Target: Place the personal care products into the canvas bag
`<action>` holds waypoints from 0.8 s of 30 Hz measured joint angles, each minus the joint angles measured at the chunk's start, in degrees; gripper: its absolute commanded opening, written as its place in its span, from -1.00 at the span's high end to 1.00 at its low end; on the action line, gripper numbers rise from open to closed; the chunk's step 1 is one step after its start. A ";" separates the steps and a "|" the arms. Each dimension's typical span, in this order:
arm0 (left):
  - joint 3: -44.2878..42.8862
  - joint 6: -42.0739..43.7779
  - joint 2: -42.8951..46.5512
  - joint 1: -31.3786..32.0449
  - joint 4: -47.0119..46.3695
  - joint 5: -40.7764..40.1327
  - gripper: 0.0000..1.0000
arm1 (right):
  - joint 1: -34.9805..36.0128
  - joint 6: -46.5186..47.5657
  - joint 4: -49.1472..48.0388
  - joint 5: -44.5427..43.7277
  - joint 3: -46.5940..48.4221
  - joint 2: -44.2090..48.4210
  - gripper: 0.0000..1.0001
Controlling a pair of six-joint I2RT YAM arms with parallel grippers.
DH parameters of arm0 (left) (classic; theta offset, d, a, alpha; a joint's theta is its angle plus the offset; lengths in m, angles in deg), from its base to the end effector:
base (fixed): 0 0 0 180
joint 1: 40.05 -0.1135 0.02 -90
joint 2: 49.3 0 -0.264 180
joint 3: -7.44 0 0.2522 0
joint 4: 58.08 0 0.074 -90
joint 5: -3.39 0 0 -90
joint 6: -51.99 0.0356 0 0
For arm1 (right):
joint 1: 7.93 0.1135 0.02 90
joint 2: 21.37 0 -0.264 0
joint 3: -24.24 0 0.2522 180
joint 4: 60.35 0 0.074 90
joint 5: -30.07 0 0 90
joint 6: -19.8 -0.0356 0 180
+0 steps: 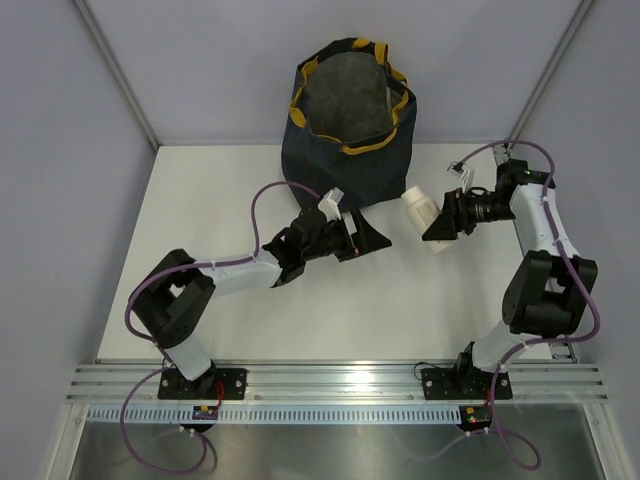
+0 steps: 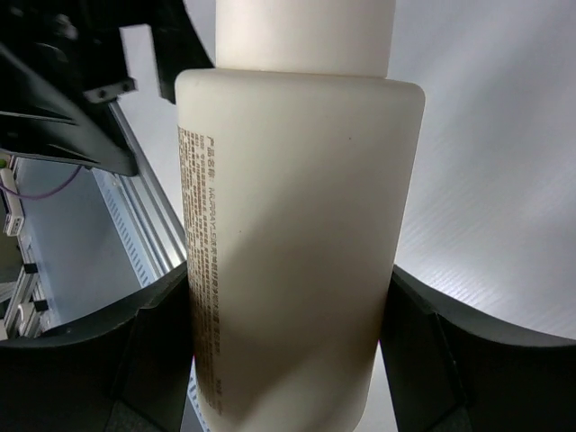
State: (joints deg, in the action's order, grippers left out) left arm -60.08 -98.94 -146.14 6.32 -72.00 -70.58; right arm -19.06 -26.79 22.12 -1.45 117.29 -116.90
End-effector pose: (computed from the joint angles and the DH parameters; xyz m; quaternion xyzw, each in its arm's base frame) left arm 0.2521 -0.2787 0.2234 -0.0160 0.7921 -0.5490 0.2663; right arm 0.3057 -0.0292 0.2731 -0.2630 0.8314 0.4161 0.2578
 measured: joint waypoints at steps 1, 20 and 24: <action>0.37 1.49 0.85 0.04 0.74 0.02 -0.97 | 0.00 -0.70 0.50 1.18 0.81 1.77 1.00; 13.70 27.34 23.50 0.04 9.53 1.09 -0.98 | 21.16 -45.24 -25.03 -14.08 39.78 -1.55 1.00; 15.58 29.70 29.33 0.04 13.16 -1.01 -0.98 | 24.52 -51.76 -30.84 -23.47 52.70 -11.82 1.00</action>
State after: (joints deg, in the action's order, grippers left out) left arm -44.49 -69.23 -116.80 6.36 -58.84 -71.59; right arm 5.46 -78.54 -8.72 -24.93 169.99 -128.72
